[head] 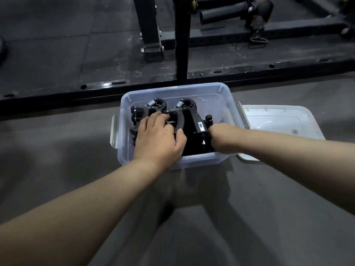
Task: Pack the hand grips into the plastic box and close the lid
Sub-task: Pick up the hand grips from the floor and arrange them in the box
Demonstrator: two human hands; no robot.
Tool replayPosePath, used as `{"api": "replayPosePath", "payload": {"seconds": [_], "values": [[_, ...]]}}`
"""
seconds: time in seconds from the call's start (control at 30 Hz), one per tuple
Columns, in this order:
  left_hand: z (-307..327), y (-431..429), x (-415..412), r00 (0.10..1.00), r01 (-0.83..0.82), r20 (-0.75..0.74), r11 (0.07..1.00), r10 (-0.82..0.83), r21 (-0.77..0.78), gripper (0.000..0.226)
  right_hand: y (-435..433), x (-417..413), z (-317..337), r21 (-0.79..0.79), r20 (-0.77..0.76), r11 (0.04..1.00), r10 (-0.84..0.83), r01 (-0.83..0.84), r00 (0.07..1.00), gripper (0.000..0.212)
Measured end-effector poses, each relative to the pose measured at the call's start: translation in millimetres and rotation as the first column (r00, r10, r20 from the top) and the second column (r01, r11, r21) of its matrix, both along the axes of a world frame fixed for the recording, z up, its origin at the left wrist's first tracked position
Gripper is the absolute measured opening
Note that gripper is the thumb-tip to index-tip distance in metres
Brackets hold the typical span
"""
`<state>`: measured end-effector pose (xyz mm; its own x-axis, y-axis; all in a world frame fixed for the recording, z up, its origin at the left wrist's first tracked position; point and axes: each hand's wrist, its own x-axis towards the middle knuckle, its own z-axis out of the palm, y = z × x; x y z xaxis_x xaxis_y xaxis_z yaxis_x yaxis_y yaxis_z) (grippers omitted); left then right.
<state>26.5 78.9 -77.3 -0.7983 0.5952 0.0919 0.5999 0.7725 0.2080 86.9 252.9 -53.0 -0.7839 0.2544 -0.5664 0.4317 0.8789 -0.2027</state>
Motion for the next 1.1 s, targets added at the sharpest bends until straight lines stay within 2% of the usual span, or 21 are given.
{"api": "replayPosePath", "payload": {"seconds": [0.1, 0.27, 0.3, 0.37, 0.4, 0.43, 0.47, 0.5, 0.53, 0.6, 0.67, 0.73, 0.83, 0.93, 0.97, 1.1], "values": [[1.4, 0.5, -0.2, 1.000, -0.002, -0.011, 1.000, 0.002, -0.009, 0.058, 1.5, -5.9, 8.7, 0.051, 0.022, 0.998, 0.037, -0.038, 0.999, 0.018], [1.7, -0.7, 0.1, 1.000, -0.002, -0.012, 1.000, 0.002, -0.007, 0.059, 7.2, -18.7, -6.1, 0.018, -0.031, 1.000, 0.020, -0.020, 0.999, 0.022], [1.6, -1.0, 0.3, 1.000, -0.002, -0.007, 1.000, 0.002, 0.003, 0.058, 8.9, -19.7, -11.8, 0.021, -0.042, 1.000, 0.008, -0.007, 0.999, 0.020], [1.6, -1.4, -0.4, 1.000, -0.004, 0.002, 1.000, 0.004, 0.026, 0.056, 16.0, -23.7, -15.7, 0.011, -0.143, 0.992, -0.121, 0.124, 0.982, 0.021], [1.7, -1.9, -0.3, 1.000, -0.003, 0.002, 0.999, 0.003, 0.039, 0.054, 19.9, -26.0, -14.8, -0.082, -0.208, 0.968, -0.250, 0.238, 0.946, 0.023], [1.6, -2.6, -0.2, 1.000, -0.003, -0.002, 0.998, 0.004, 0.055, 0.053, 20.5, -28.0, -9.8, -0.241, -0.253, 0.906, -0.404, 0.348, 0.879, 0.025], [1.0, -3.1, -0.3, 1.000, -0.007, -0.004, 0.997, 0.008, 0.073, 0.052, 19.2, -30.6, -3.9, -0.421, -0.263, 0.805, -0.550, 0.419, 0.793, 0.028], [0.6, -3.9, -0.7, 1.000, -0.014, -0.003, 0.996, 0.015, 0.086, 0.050, 14.2, -32.4, -0.4, -0.542, -0.218, 0.715, -0.627, 0.442, 0.748, 0.034], [0.2, -4.3, -1.1, 1.000, -0.020, -0.002, 0.995, 0.021, 0.094, 0.050, 6.5, -34.3, 2.6, -0.605, -0.183, 0.684, -0.618, 0.408, 0.765, 0.043], [0.9, -5.2, -2.8, 1.000, -0.021, 0.001, 0.994, 0.021, 0.107, 0.050, -12.2, -35.4, -0.9, -0.522, -0.181, 0.797, -0.450, 0.302, 0.874, 0.057], [1.9, -8.0, -4.9, 1.000, -0.010, 0.027, 0.993, 0.007, 0.116, 0.051, -21.9, -36.3, -9.0, -0.380, -0.163, 0.882, -0.359, 0.278, 0.919, 0.072], [1.9, -18.7, -8.2, 0.999, 0.003, 0.042, 0.993, -0.007, 0.115, 0.055, -21.3, -38.8, -10.1, -0.323, -0.137, 0.905, -0.335, 0.277, 0.932, 0.075], [-2.8, -55.4, -8.0, 0.997, 0.067, -0.037, 0.993, -0.064, 0.096, 0.062, -21.0, -46.0, -7.8, -0.265, -0.143, 0.928, -0.307, 0.262, 0.941, 0.074], [-10.8, -96.0, -5.6, 0.991, 0.121, -0.059, 0.992, -0.118, 0.045, 0.061, -23.1, -53.6, -12.5, -0.130, -0.299, 0.971, -0.229, 0.198, 0.926, 0.071], [-11.3, -107.6, -3.8, 0.992, 0.123, -0.042, 0.992, -0.122, 0.028, 0.062, -26.3, -56.0, -13.6, -0.095, -0.307, 0.979, -0.201, 0.180, 0.930, 0.073], [-9.6, -143.7, 0.1, 0.997, 0.076, 0.019, 0.997, -0.076, -0.022, 0.064, -48.8, -61.6, -13.1, 0.042, -0.215, 0.991, -0.118, 0.130, 0.969, 0.077]]}}
